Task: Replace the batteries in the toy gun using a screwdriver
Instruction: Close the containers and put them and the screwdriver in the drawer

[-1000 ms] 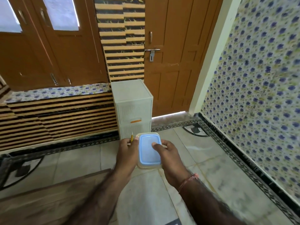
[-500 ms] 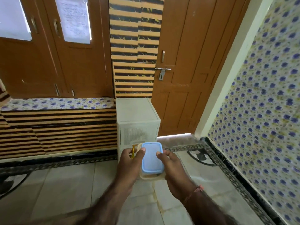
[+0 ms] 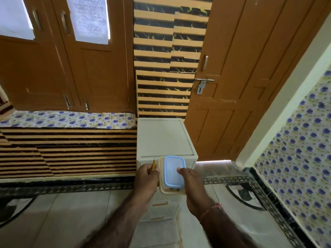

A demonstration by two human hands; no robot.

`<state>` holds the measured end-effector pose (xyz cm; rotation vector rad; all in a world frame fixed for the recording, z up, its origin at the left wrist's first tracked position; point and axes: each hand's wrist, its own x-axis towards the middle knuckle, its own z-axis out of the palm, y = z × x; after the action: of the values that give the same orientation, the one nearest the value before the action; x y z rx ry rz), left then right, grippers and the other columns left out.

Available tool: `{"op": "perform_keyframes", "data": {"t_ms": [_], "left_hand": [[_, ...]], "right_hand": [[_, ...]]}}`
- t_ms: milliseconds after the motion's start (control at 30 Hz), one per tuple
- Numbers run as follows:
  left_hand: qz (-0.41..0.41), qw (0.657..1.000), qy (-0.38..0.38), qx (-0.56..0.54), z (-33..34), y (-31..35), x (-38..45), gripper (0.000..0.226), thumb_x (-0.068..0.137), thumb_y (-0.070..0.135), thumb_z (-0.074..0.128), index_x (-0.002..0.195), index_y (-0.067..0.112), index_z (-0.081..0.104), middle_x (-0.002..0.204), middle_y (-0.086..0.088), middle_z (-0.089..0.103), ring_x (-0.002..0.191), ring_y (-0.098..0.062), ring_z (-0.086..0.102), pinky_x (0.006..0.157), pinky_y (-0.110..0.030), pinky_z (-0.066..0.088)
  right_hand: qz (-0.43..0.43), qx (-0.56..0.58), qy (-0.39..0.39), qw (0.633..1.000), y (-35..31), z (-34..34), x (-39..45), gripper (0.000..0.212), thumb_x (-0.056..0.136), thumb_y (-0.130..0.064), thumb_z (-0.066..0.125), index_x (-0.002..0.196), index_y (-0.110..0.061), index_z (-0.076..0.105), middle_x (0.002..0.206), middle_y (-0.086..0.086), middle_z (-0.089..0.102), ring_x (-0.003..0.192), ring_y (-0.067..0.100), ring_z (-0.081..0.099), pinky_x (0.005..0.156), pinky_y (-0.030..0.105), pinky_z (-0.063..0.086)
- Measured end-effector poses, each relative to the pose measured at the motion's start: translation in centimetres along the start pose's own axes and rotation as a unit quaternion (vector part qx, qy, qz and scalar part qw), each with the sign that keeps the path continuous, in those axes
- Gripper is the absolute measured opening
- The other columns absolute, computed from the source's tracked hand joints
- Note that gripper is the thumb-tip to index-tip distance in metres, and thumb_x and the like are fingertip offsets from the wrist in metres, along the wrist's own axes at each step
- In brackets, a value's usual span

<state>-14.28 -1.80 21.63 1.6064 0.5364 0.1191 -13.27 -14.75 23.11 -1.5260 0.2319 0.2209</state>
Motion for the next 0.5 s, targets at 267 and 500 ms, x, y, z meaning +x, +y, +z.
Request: {"op": "perform_keyframes", "data": {"t_ms": [267,500], "left_hand": [[-0.057,0.996,0.037,0.052,6.9,-0.1,13.5,0.017,0.097,0.015,0.052,0.090,0.024,0.065,0.089,-0.003,0.069,0.081,-0.021,0.066,0.055,-0.025,0.044],[-0.139,0.983,0.090,0.073,12.3,-0.9,24.1,0.017,0.089,0.015,0.054,0.081,0.015,0.068,0.078,-0.006,0.068,0.072,-0.024,0.064,0.061,-0.033,0.050]], "right_hand": [[0.029,-0.053,-0.027,0.998,0.8,-0.5,17.6,0.016,0.092,-0.020,0.060,0.104,-0.011,0.065,0.104,0.012,0.065,0.088,0.020,0.061,0.066,0.029,0.047],[0.064,-0.100,-0.032,0.992,1.2,0.4,29.7,0.023,0.091,-0.022,0.061,0.109,-0.007,0.062,0.104,0.012,0.062,0.081,0.013,0.057,0.060,0.025,0.043]]}}
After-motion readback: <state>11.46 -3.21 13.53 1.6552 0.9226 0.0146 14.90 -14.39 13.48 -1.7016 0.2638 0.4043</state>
